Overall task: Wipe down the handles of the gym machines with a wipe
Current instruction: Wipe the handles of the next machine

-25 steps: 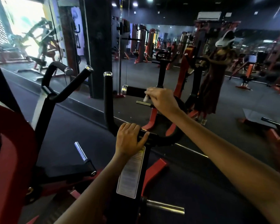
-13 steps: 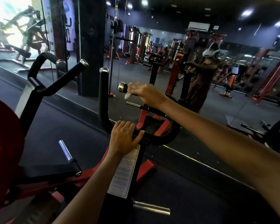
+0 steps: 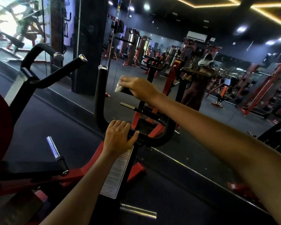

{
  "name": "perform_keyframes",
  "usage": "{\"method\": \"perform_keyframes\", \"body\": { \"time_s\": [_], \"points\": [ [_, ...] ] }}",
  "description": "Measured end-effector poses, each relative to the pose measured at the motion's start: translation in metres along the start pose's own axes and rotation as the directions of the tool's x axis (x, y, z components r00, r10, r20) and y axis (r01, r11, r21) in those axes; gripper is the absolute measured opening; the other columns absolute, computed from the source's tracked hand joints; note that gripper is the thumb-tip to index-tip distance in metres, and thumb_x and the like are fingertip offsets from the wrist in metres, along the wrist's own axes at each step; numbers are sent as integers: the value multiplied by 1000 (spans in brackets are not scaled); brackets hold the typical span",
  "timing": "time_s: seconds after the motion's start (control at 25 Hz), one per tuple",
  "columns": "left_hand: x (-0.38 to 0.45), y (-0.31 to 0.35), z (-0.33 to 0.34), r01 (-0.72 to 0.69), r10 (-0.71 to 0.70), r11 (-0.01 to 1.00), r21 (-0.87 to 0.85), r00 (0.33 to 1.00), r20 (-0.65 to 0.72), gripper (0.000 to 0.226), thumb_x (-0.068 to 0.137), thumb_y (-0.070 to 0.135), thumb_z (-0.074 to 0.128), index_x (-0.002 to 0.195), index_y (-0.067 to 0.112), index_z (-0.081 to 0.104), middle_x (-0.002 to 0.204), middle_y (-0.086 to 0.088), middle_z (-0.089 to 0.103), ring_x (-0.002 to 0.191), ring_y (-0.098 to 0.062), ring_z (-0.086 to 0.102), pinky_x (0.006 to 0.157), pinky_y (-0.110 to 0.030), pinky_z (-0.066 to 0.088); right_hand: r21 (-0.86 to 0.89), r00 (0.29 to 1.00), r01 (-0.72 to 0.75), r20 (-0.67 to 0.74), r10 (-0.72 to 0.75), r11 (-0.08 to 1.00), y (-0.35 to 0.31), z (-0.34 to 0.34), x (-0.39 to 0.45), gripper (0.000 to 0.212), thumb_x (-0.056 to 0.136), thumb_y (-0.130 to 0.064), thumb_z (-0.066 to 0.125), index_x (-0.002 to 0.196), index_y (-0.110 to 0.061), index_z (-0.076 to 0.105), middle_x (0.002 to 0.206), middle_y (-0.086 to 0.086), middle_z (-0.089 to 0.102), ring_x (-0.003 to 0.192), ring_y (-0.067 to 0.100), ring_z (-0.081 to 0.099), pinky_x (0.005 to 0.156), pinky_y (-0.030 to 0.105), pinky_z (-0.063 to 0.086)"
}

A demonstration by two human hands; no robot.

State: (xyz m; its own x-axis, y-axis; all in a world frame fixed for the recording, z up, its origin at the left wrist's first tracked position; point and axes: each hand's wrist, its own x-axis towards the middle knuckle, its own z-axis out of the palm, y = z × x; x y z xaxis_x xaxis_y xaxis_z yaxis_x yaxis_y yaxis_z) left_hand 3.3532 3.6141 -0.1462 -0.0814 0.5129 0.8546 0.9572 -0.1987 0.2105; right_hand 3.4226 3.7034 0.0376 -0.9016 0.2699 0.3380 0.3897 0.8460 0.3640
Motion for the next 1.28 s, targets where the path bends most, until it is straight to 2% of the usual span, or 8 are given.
{"method": "perform_keyframes", "body": {
  "time_s": [0.12,0.28,0.52,0.76,0.96,1.08,1.2,1.28],
  "points": [
    [0,-2,0,-15,15,1000,-9,1000,-8,38,88,46,47,72,14,61,67,1,58,64,-16,53,74,-30,40,-41,992,-23,123,28,999,8,8,-5,57,90,10,40,142,-14,37,149,9,34,133,24,40,105,35,38],
    [0,-2,1,-9,9,1000,-6,1000,19,41,88,47,45,73,13,63,68,0,60,65,-18,56,78,-35,44,-39,995,-18,98,22,999,28,4,-50,65,85,16,45,142,-13,36,148,8,34,132,24,41,104,36,40],
    [4,-1,-1,12,-11,1000,-13,999,41,43,88,46,42,71,12,63,66,-1,60,63,-19,55,73,-33,43,-112,1000,-29,-13,28,993,55,5,-120,64,75,17,56,135,-6,47,140,15,45,123,29,50,96,41,49],
    [4,2,-3,50,-48,999,-10,993,109,46,90,48,36,69,14,60,66,0,59,65,-18,55,77,-34,42,-212,955,-228,-240,176,950,37,25,-161,62,71,18,61,129,-1,52,135,19,50,122,27,52,95,35,49],
    [3,4,-7,62,-59,998,-7,982,182,50,92,49,32,73,12,60,71,-3,60,71,-22,56,82,-38,43,-75,877,-434,-260,403,898,0,35,-190,53,75,14,63,126,5,53,134,25,48,117,36,54,81,47,55],
    [4,4,-12,42,-46,999,21,962,269,52,94,51,31,81,10,61,80,-6,62,81,-26,57,89,-39,41,28,868,-453,-215,448,891,-23,17,-193,38,87,6,54,124,0,56,131,16,55,109,27,61,84,38,55],
    [7,6,-15,55,-65,998,40,938,340,49,95,50,39,96,7,62,95,-9,64,96,-27,57,99,-39,35,473,659,-543,-273,701,694,-42,5,-183,24,93,1,49,111,-2,65,102,9,69,89,12,65,80,12,50],
    [7,8,-17,61,-76,997,52,931,356,51,95,52,38,103,8,62,103,-10,63,103,-26,55,102,-38,32,784,386,-544,-84,919,300,-49,8,-163,19,91,2,51,99,1,68,92,14,69,85,20,66,79,21,54]
  ]
}}
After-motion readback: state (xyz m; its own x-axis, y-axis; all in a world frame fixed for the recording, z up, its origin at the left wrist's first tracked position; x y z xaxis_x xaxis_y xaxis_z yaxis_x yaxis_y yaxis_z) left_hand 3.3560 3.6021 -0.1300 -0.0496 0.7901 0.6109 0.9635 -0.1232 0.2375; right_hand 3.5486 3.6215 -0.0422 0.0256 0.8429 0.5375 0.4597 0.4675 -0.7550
